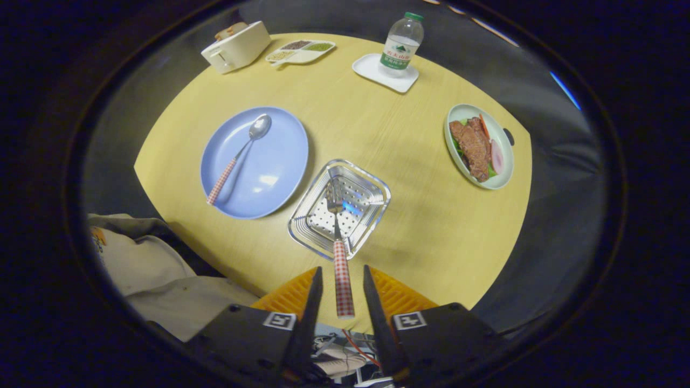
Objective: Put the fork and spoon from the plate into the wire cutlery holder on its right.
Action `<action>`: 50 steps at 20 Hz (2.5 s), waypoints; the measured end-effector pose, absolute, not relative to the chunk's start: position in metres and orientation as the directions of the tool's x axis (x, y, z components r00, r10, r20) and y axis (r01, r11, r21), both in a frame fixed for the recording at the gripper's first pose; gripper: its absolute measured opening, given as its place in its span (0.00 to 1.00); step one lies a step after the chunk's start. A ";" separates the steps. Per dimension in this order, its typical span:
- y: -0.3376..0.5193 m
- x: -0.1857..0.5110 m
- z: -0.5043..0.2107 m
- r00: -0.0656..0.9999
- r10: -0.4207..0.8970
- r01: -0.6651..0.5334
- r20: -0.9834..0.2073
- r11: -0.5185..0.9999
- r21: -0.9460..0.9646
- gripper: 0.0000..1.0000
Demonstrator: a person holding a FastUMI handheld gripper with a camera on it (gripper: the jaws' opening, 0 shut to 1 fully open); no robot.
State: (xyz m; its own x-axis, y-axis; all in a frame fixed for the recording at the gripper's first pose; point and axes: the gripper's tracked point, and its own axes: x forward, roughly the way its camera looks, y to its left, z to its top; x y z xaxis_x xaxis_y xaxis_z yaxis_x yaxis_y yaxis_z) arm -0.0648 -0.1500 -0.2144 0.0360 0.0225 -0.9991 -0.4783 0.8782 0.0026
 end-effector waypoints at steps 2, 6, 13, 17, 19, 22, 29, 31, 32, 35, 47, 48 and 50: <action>-0.144 -0.062 -0.211 0.092 0.053 -0.458 -0.994 0.889 0.005 0.85; -0.122 -0.045 -0.197 0.267 0.094 -0.442 -0.959 0.896 -0.035 0.98; -0.048 -0.020 -0.175 0.550 0.207 -0.370 -0.809 0.929 -0.014 0.98; -0.005 -0.016 -0.168 0.643 0.258 -0.347 -0.721 0.938 0.027 0.98; 0.007 -0.020 -0.179 0.642 0.251 -0.351 -0.725 0.936 0.013 0.98; 0.037 -0.037 -0.210 0.588 0.269 -0.350 -0.763 0.935 0.060 0.99; 0.066 -0.062 -0.284 0.463 0.223 -0.355 -0.858 0.934 0.051 0.99; 0.067 -0.066 -0.298 0.441 0.198 -0.357 -0.875 0.934 0.032 0.99; 0.070 -0.069 -0.304 0.429 0.197 -0.360 -0.881 0.932 0.033 0.99; 0.070 -0.072 -0.312 0.415 0.177 -0.360 -0.893 0.933 0.017 0.79; 0.041 -0.070 -0.308 0.349 0.149 -0.372 -0.925 0.928 0.009 0.12; 0.039 -0.070 -0.304 0.343 0.155 -0.381 -0.926 0.924 0.014 0.12; 0.035 -0.072 -0.297 0.322 0.168 -0.409 -0.932 0.912 0.024 0.12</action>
